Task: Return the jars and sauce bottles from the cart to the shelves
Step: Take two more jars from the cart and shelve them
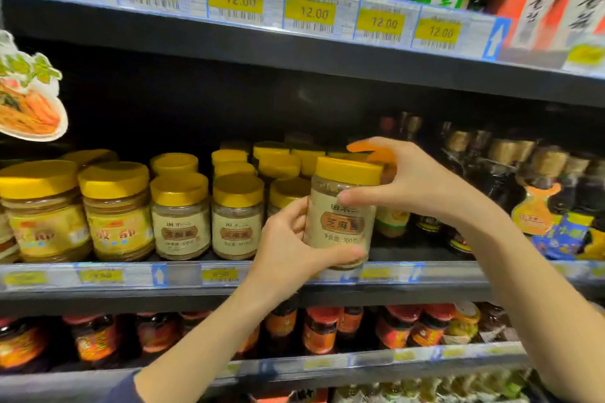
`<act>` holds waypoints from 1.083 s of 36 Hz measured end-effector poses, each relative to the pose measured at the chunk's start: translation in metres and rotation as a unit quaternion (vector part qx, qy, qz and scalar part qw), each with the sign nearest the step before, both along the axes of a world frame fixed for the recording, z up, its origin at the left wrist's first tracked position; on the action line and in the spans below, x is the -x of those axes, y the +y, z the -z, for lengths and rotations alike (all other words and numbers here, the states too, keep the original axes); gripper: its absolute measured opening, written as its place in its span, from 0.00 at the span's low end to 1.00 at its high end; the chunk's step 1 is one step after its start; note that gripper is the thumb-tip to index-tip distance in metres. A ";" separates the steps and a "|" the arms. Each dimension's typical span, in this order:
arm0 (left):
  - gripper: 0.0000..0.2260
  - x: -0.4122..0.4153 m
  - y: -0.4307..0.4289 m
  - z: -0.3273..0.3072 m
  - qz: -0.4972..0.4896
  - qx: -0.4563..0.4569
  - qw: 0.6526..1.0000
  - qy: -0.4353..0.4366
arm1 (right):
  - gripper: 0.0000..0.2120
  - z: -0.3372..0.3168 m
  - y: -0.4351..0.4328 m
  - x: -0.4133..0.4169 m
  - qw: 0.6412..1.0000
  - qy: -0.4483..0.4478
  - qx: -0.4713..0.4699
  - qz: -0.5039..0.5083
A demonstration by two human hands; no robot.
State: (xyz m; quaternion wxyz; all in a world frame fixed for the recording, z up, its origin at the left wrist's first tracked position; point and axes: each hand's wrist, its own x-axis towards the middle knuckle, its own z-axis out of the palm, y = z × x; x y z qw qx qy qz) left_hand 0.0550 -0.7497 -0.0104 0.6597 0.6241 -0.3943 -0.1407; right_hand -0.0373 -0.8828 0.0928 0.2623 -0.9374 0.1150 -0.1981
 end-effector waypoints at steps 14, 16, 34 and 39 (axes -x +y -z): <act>0.41 0.003 -0.004 0.004 0.068 -0.028 0.995 -0.067 | 0.45 0.006 -0.012 0.004 1.000 -0.030 -0.005 -0.006; 0.43 -0.002 0.000 0.003 0.086 -0.053 0.991 -0.090 | 0.45 0.003 -0.016 0.005 1.000 -0.029 -0.008 -0.009; 0.35 -0.053 0.087 0.054 -0.144 -0.314 0.765 -0.543 | 0.38 0.034 -0.062 -0.019 0.999 -0.028 -0.039 0.005; 0.34 -0.056 0.093 0.060 -0.127 -0.321 0.764 -0.545 | 0.38 0.050 -0.066 -0.030 0.998 -0.008 -0.055 -0.003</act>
